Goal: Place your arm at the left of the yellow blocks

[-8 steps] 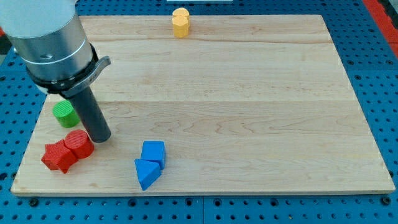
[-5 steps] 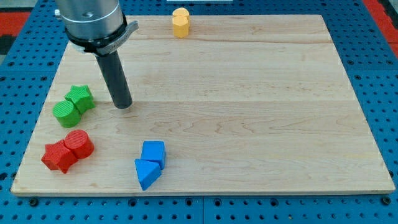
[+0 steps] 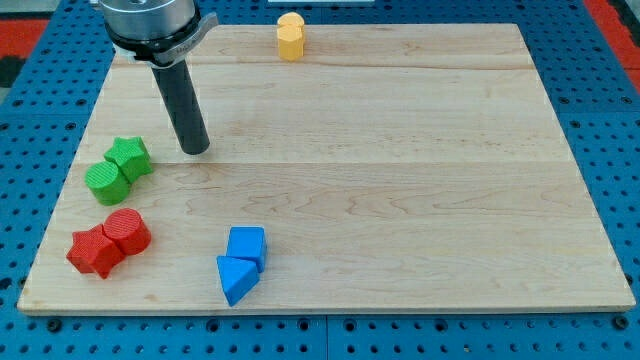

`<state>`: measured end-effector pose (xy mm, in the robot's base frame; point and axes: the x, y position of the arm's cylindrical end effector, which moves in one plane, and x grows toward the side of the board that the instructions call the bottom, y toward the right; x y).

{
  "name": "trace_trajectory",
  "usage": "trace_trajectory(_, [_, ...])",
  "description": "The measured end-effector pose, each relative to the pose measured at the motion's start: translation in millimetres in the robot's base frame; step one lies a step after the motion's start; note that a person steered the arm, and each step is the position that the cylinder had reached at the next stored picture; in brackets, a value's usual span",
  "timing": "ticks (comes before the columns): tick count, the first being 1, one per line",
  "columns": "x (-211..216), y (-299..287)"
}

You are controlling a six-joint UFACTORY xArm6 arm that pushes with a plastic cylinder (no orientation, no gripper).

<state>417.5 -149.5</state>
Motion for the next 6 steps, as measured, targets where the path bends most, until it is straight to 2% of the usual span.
trace_trajectory(6, [-20.9, -1.9])
